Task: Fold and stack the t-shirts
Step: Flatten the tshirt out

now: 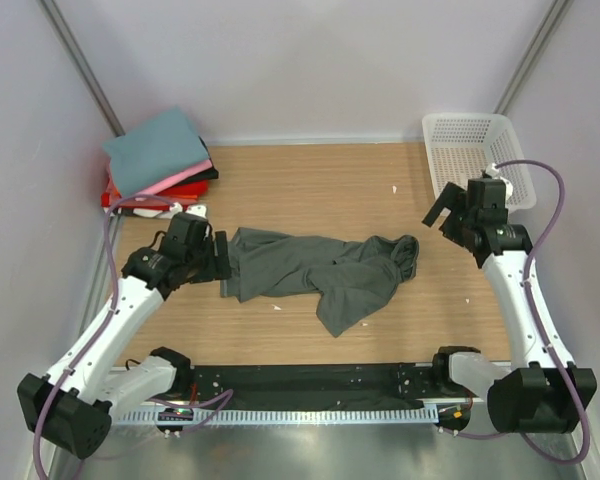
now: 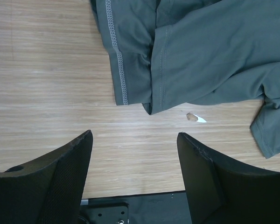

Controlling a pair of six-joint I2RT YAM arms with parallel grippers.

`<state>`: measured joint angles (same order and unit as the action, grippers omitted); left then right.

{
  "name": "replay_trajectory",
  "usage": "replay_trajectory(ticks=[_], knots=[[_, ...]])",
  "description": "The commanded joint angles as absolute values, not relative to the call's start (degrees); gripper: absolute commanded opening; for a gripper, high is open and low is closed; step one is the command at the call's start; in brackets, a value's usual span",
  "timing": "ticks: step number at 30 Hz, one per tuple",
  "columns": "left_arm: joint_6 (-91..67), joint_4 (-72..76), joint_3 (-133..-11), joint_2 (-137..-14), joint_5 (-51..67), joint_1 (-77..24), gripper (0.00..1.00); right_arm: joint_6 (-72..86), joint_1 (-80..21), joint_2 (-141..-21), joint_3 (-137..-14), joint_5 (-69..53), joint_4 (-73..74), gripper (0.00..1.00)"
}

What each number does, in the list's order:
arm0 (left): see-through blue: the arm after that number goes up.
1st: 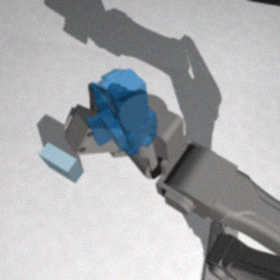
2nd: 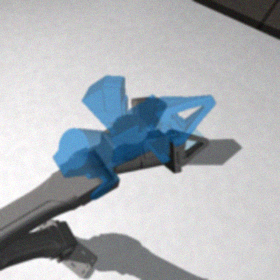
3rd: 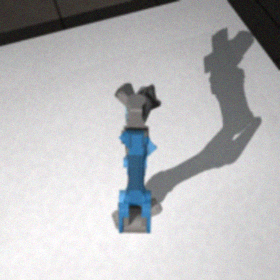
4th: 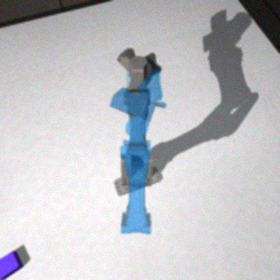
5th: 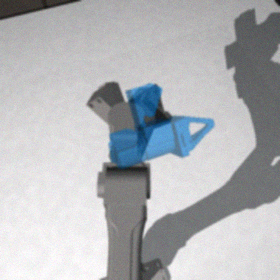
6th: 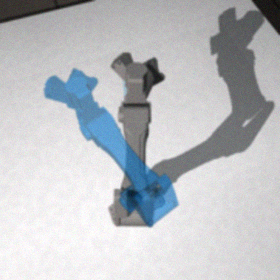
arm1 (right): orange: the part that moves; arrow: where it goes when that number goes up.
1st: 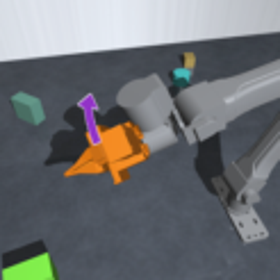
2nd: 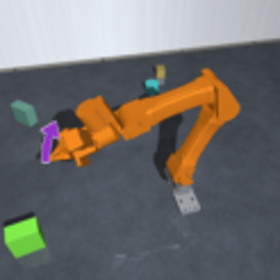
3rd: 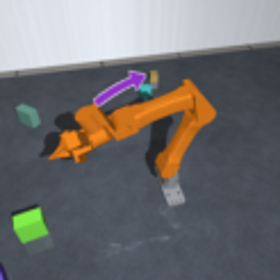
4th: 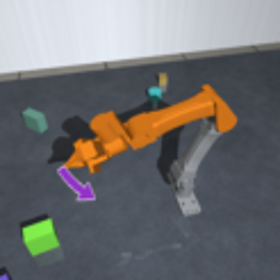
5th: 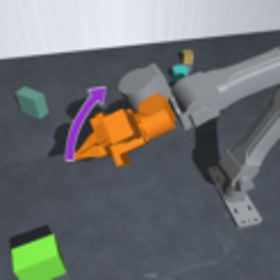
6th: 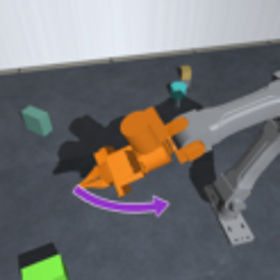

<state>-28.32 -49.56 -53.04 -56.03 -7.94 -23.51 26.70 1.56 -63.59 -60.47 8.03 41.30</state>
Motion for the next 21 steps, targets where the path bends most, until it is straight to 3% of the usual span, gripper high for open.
replay_trajectory(ticks=[1,9,21], knots=[[-29.4,-50.2,-54.8,-57.9,-8.4,-23.7,0.73,29.2,0.0,-62.0,-56.4,1.2,38.9,1.0],[-35.0,-46.9,-53.5,-68.3,-6.0,-28.3,0.61,36.1,-14.2,-58.8,-44.8,0.8,33.5,1.0],[-40.6,-38.5,-51.1,-83.7,-9.9,-31.6,0.67,39.9,-27.1,-58.8,-41.9,-2.6,33.3,1.0]])
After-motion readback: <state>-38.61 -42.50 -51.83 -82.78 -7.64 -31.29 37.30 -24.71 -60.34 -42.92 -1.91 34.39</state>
